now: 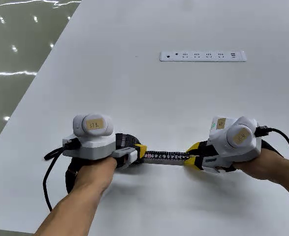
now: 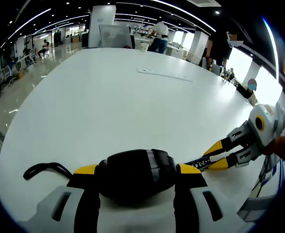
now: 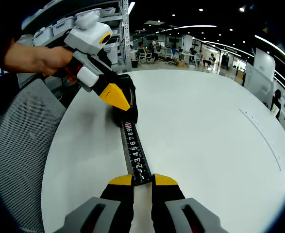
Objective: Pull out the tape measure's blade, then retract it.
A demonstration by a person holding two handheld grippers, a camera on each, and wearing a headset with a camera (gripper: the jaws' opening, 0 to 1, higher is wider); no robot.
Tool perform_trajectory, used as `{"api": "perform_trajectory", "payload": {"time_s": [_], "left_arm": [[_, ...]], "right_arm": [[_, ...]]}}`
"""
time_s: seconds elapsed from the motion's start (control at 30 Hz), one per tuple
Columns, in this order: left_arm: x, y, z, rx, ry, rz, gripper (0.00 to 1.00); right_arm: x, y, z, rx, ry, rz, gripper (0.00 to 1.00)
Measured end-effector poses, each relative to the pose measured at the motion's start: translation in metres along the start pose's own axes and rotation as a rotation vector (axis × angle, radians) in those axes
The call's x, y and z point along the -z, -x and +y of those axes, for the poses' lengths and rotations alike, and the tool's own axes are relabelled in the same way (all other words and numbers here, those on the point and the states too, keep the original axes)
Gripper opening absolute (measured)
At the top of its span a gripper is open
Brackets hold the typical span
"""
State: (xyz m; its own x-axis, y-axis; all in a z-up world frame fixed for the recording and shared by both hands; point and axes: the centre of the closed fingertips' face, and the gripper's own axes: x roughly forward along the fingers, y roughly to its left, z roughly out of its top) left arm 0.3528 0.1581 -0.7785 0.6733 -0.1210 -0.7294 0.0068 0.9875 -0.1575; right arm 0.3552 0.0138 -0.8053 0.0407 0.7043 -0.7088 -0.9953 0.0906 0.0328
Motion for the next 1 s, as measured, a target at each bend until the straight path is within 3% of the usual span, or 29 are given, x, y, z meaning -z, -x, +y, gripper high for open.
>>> {"api": "perform_trajectory", "payload": {"time_s": [1.0], "left_arm": [[0.000, -0.001, 0.001, 0.005, 0.009, 0.003, 0.56]], "right_arm": [[-0.016, -0.018, 0.005, -0.024, 0.008, -0.016, 0.10]]}}
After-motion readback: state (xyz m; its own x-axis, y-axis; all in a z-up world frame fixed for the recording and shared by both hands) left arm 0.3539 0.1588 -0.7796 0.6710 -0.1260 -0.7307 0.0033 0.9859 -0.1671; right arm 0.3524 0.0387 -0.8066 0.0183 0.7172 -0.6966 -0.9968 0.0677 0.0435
